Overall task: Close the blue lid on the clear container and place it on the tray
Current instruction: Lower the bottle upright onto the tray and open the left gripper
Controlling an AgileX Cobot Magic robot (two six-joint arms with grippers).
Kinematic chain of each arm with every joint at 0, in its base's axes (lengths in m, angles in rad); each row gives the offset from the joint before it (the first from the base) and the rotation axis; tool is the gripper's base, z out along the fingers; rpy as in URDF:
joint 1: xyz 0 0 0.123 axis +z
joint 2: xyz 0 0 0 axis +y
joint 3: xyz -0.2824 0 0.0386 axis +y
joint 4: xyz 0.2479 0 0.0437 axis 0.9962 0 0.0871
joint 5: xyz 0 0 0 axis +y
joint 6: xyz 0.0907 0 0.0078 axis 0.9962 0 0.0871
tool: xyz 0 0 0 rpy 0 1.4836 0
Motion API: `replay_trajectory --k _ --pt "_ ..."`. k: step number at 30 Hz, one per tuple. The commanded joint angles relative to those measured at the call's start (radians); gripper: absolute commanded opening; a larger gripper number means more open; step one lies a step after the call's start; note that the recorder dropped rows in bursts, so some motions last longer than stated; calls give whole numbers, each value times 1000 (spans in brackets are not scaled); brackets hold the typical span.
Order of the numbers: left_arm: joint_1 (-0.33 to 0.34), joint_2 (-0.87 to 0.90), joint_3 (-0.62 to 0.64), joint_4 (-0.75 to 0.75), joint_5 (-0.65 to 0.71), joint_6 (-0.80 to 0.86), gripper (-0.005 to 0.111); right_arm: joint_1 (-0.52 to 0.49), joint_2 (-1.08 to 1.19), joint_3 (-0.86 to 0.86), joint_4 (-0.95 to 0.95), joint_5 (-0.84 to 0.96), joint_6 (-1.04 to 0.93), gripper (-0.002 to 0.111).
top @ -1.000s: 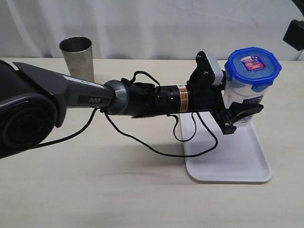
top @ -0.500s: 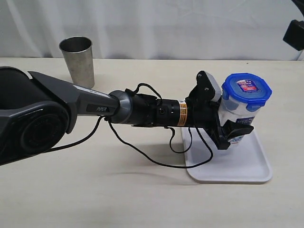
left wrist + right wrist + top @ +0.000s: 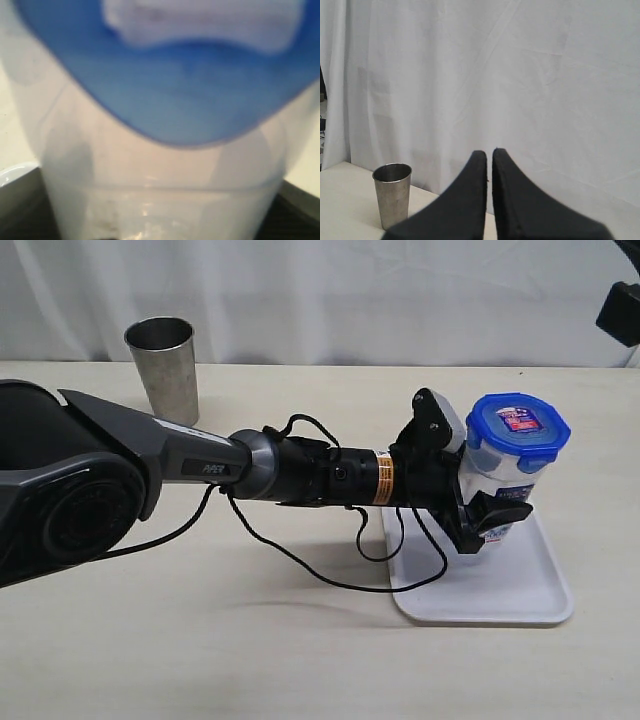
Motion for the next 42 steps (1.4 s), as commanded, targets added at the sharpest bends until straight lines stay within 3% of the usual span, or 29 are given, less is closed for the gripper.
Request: replay_trajectory --k 1,5,7,9,24,30,42 --pt "0 -9 -6 -12 -12 -7 21 -5 1 5 1 -7 -6 5" --pt "0 -9 -6 -12 27 -7 58 -5 1 5 1 -7 -6 5" --pt "0 -9 -6 -12 56 -7 71 -5 1 5 1 -7 -6 5" --pt "0 -9 -6 -12 88 -13 76 -5 1 5 1 -7 -6 5" --pt "15 -9 -6 -3 85 -20 77 -5 1 5 1 -3 -6 5" --pt "45 -9 -6 186 76 -159 77 -5 1 5 1 -3 -6 5" --pt "105 -9 -6 394 19 -289 77 -5 1 5 1 -3 -6 5"
